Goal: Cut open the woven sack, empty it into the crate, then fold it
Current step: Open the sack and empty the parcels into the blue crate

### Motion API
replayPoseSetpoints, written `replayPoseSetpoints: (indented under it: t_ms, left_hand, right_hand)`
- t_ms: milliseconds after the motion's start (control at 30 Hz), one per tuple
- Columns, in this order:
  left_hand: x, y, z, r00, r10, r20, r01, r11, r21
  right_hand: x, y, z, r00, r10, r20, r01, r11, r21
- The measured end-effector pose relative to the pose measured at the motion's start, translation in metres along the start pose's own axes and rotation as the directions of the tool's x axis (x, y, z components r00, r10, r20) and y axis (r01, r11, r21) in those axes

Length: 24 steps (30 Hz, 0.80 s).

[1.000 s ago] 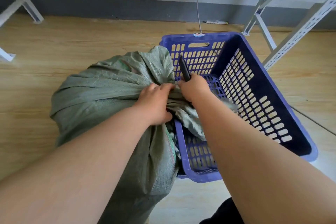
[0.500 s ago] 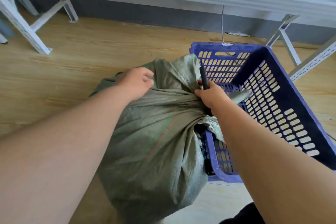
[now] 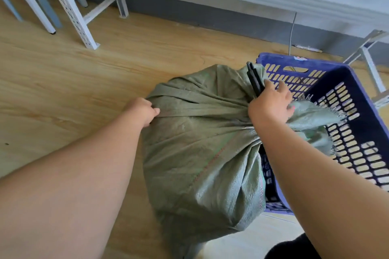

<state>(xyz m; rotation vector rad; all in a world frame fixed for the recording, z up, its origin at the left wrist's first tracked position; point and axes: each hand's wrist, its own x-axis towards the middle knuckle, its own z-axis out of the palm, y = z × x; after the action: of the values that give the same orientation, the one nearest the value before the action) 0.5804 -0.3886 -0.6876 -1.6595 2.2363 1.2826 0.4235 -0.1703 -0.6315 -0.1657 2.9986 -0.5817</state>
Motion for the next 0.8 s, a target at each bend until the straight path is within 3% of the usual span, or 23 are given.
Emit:
replayPoseSetpoints:
  t_ms: [100,200,267,367,433,500,567,633,733,800]
  left_hand:
    - [0.003,-0.007,0.006,0.997,0.043,-0.071,-0.047,0.998,-0.051]
    - [0.000,-0.005,0.009,0.987,-0.010,-0.161,0.002,0.999,-0.049]
    - [0.001,-0.003,0.008,0.983,-0.075,-0.167,0.051,0.988,-0.143]
    - [-0.004,0.015,0.008,0.993,-0.074,-0.093,0.014,0.849,-0.528]
    - [-0.015,0.038,0.005,0.996,-0.031,-0.085,-0.035,0.733,-0.679]
    - [-0.031,0.065,-0.003,0.995,0.042,-0.087,-0.092,0.682,-0.725]
    - [-0.047,0.085,-0.014,0.982,0.160,-0.104,-0.188,0.701,-0.688]
    - [-0.061,0.098,-0.025,0.952,0.296,-0.081,-0.284,0.749,-0.598]
    - [-0.062,0.102,-0.041,0.903,0.411,-0.127,-0.420,0.779,-0.466]
    - [-0.052,0.100,-0.052,0.888,0.402,-0.222,-0.446,0.869,-0.213]
  right_hand:
    - [-0.016,-0.018,0.006,0.968,-0.245,-0.061,0.242,0.969,-0.051]
    - [-0.034,-0.044,0.022,0.843,-0.522,0.130,0.524,0.852,0.025]
    - [-0.044,-0.057,0.032,0.772,-0.567,0.289,0.558,0.821,0.120]
    - [-0.053,-0.066,0.042,0.724,-0.535,0.436,0.491,0.843,0.220]
    - [-0.052,-0.068,0.040,0.728,-0.542,0.420,0.463,0.841,0.282]
    - [-0.046,-0.069,0.031,0.765,-0.540,0.351,0.449,0.838,0.311]
    - [-0.037,-0.069,0.018,0.868,-0.439,0.233,0.315,0.848,0.426]
    - [-0.029,-0.068,0.006,0.947,-0.272,0.170,0.117,0.786,0.608]
    - [-0.018,-0.070,-0.008,0.986,-0.118,0.118,-0.014,0.650,0.760]
    - [-0.009,-0.073,-0.020,0.994,-0.025,0.103,-0.072,0.556,0.828]
